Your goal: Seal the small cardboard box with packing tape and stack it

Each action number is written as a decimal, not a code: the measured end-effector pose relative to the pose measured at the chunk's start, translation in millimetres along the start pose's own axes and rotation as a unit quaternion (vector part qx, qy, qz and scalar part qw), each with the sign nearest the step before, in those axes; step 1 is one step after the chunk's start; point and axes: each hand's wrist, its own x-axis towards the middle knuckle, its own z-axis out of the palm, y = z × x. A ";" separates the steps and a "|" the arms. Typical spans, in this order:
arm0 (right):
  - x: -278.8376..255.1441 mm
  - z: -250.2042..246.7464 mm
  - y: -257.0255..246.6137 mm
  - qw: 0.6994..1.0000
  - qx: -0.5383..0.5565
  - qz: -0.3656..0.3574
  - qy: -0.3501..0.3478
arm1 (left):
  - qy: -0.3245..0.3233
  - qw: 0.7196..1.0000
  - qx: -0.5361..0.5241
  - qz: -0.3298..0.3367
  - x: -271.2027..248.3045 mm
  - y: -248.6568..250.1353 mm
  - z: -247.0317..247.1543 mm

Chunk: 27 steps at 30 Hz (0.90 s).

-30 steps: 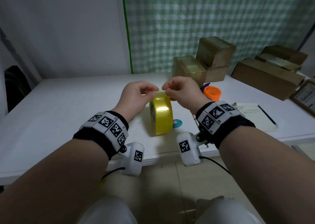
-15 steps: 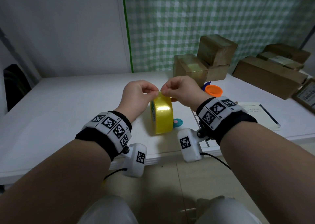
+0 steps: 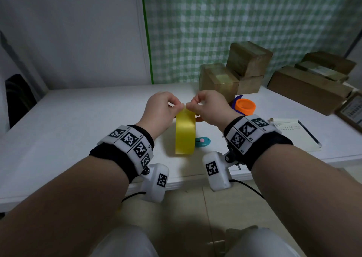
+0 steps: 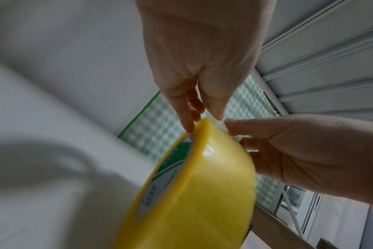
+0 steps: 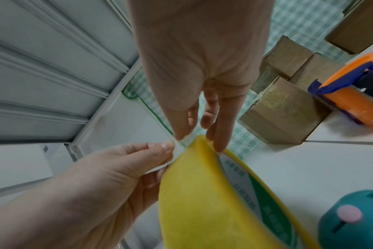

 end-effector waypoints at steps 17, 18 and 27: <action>-5.8 4.1 3.0 0.995 0.056 0.081 0.028 | -0.029 0.991 -0.082 -0.105 2.3 -2.5 -1.7; -6.7 4.0 3.6 0.993 0.070 0.087 0.024 | -0.040 0.986 -0.103 -0.126 1.6 -3.0 -3.0; -9.8 4.9 5.7 0.991 0.085 0.101 0.009 | -0.230 0.910 -0.205 -0.278 -12.4 0.7 -5.0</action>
